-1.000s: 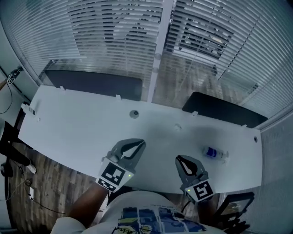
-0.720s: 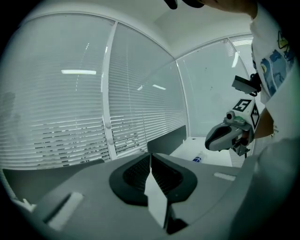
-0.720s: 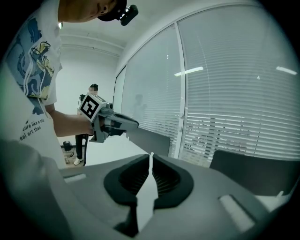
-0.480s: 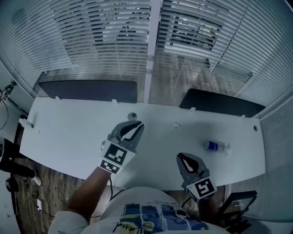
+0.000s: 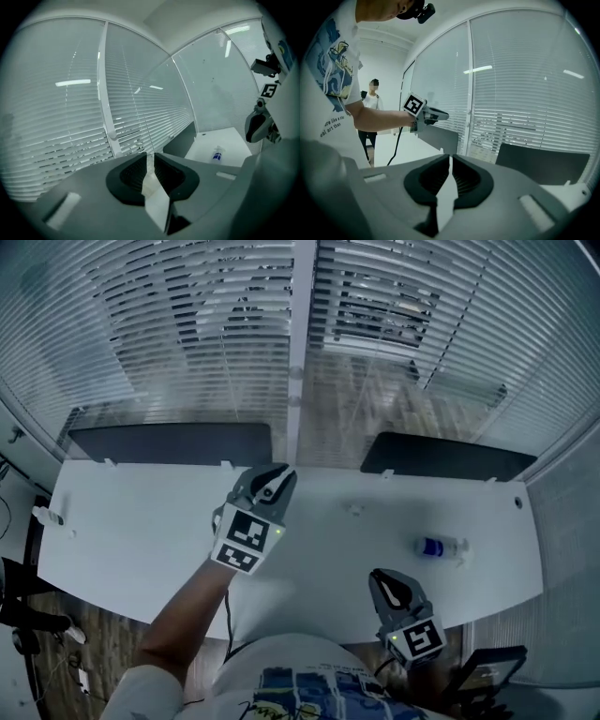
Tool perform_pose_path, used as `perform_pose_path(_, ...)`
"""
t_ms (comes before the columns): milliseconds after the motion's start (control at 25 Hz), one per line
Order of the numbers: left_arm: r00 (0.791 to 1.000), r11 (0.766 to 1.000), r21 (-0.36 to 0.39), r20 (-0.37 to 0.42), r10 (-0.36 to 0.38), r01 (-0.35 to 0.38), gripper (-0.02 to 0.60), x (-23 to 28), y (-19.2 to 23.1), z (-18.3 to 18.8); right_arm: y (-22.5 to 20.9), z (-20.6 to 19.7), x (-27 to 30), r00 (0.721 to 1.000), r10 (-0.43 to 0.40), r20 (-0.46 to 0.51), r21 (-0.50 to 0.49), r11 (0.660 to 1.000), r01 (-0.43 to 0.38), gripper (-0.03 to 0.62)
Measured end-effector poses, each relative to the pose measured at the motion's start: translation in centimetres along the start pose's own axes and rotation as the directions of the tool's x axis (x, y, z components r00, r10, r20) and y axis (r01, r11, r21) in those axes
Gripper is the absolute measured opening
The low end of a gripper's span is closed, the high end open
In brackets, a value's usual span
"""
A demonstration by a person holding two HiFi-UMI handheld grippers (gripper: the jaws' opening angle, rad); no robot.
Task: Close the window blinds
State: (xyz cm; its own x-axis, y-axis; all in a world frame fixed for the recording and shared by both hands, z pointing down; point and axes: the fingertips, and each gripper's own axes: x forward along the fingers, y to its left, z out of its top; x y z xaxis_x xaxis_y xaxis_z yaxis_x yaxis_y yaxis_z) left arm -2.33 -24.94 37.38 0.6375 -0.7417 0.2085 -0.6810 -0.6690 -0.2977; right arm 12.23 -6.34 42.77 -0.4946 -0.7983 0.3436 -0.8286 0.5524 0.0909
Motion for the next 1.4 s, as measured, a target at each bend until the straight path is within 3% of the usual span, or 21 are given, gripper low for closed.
perform_pose_path(360,0.997,0.995,0.063,0.010,0.076,-0.076,0.063,5.6,4.6,1.3,-1.9,-1.7,0.3,0.999,-0.035,-0.013,0.029,0.999,0.036,0.012)
perform_pose_path(600,0.993,0.988,0.096,-0.007,0.120,-0.119,0.112,8.9,7.6,2.3,-3.2,-1.8,0.9,0.999,-0.037,-0.023,0.048,0.998,0.038,0.012)
perform_pose_path(960,0.983,0.964,0.201,-0.026,0.183,-0.174,0.118,11.8,10.0,3.2,-3.4,-2.4,1.3,0.998,-0.031,-0.047,0.070,0.997,0.034,0.012)
perform_pose_path(1160,0.974,0.929,0.305,-0.027,0.227,-0.208,0.122,12.4,11.8,3.9,-3.2,-1.6,1.8,0.998,-0.029,-0.052,0.071,0.997,0.033,0.012)
perform_pose_path(1400,0.961,0.840,0.499,-0.048,0.273,-0.214,0.146,13.5,12.4,4.2,-3.3,-2.4,1.9,0.997,-0.027,-0.072,0.068,0.997,0.032,0.012)
